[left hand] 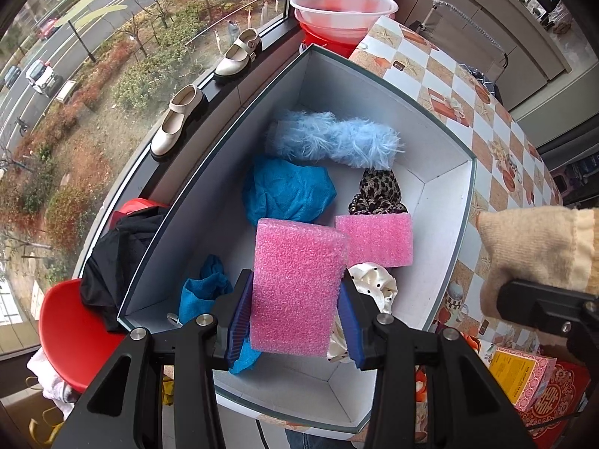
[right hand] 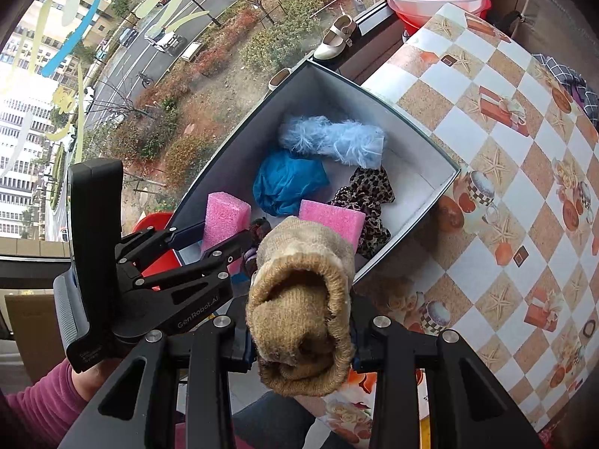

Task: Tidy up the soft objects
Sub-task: 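Lift and carry the sponge and knit sock with both tools over the box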

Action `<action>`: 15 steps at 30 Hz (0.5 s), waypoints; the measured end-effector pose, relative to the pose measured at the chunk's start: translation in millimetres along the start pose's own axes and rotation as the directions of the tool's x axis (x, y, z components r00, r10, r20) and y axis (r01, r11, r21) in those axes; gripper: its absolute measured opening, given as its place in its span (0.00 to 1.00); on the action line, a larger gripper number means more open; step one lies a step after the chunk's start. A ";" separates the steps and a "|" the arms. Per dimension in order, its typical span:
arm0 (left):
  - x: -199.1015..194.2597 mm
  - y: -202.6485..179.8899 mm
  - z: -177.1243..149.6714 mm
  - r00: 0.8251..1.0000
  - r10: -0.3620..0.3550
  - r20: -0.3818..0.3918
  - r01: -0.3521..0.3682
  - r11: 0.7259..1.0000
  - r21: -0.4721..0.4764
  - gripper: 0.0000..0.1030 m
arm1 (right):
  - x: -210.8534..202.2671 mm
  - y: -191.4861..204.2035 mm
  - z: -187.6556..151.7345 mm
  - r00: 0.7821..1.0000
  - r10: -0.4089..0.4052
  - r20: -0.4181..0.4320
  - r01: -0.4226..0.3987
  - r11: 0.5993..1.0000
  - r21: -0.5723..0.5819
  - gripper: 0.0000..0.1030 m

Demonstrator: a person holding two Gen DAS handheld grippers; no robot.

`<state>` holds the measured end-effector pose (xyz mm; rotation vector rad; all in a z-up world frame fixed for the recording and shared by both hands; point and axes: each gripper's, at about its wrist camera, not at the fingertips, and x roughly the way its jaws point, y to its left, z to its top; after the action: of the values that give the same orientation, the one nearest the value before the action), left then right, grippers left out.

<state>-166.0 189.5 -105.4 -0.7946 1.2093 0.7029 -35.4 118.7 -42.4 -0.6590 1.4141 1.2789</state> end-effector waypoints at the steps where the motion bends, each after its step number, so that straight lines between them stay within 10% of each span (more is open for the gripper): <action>1: 1.3 -0.1 0.9 1.000 -0.001 -0.001 0.001 1.000 -0.001 0.45 | 1.3 -0.8 1.0 1.000 0.000 -0.001 0.000 1.000 0.002 0.36; 15: 16.3 -0.5 16.9 1.000 -0.006 -0.019 0.006 1.000 -0.015 0.45 | 21.4 -15.3 21.6 1.000 0.007 -0.022 -0.006 0.998 0.056 0.36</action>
<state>-153.1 204.1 -118.6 -0.8185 1.2194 0.7016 -20.3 139.9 -64.4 -0.6329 1.4665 1.2357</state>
